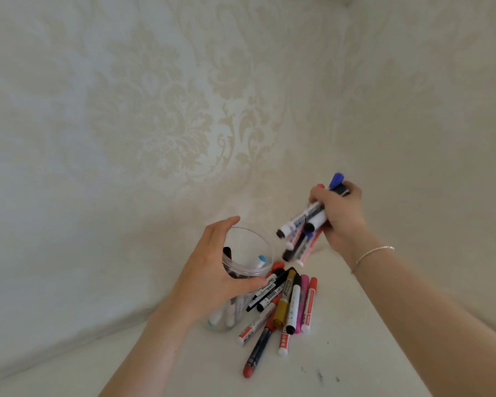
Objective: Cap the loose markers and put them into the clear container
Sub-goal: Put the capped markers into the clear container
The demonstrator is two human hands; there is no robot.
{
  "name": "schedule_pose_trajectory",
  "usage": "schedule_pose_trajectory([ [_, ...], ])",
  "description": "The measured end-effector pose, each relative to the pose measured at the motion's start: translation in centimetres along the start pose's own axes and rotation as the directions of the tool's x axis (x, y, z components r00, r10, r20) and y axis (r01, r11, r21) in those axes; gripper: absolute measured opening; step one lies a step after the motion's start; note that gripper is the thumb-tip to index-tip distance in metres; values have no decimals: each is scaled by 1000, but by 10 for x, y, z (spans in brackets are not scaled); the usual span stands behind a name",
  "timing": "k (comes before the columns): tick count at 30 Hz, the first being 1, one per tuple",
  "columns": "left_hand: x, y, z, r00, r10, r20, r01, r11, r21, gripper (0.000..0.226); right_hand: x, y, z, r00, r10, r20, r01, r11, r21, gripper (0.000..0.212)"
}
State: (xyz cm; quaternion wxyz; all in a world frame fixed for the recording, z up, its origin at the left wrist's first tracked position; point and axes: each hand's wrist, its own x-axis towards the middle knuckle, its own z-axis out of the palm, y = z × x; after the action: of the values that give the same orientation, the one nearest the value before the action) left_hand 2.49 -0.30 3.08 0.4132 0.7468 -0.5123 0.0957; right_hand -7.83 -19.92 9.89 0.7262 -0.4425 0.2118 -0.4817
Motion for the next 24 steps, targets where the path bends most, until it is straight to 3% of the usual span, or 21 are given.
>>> schedule_pose_trajectory([
  [2,1,0,0,1000,-16,21,16,1000,-11,111,-13,-12,25,997,-63,51,58,993,102,63],
  [6,0,0,0,998,-46,43,48,997,-54,131,-49,1,55,970,-228,87,237,964,-121,78],
  [9,-3,0,-1,996,-65,55,70,994,-87,136,-65,31,61,937,-316,148,338,926,-168,85],
  [14,-7,1,-7,993,-52,104,50,999,16,141,-77,53,58,855,-373,360,477,837,-268,88],
  [18,-6,1,-7,994,-76,80,77,997,-7,139,-74,54,56,803,-330,496,515,804,-298,70],
  [24,-4,0,-7,995,-76,60,77,997,-4,135,-64,65,52,804,-288,519,503,795,-338,29],
])
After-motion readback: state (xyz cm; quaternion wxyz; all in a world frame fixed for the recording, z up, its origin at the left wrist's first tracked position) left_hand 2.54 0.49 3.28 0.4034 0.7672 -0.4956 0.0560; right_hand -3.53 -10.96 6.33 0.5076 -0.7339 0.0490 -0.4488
